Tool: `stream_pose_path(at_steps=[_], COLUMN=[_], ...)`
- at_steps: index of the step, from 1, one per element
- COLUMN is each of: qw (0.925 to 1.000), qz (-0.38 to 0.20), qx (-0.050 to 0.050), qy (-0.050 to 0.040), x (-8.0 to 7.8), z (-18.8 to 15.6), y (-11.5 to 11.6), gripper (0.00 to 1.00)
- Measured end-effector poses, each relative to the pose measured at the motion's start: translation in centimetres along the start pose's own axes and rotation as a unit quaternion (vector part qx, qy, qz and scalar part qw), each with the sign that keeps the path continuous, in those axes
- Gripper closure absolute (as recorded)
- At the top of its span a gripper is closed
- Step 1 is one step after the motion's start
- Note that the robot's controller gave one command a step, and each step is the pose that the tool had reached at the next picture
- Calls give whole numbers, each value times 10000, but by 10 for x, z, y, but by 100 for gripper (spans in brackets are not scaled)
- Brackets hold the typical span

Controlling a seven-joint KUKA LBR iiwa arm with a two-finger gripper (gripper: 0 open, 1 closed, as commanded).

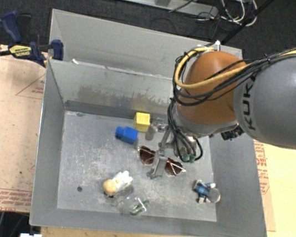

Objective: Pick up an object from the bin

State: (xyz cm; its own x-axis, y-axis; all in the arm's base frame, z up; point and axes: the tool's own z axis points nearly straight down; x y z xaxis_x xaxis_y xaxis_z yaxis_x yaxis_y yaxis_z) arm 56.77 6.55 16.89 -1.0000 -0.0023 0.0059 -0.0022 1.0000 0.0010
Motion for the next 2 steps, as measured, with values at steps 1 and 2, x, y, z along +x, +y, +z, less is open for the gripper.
stream_pose_path(at_steps=[1, 2], qw=[10000, 9964], qz=[9, 850], qx=[-3, -10], qy=[-35, -60], x=[-1, -33], z=[-5, 47], y=[0, 17], gripper=[0, 0])
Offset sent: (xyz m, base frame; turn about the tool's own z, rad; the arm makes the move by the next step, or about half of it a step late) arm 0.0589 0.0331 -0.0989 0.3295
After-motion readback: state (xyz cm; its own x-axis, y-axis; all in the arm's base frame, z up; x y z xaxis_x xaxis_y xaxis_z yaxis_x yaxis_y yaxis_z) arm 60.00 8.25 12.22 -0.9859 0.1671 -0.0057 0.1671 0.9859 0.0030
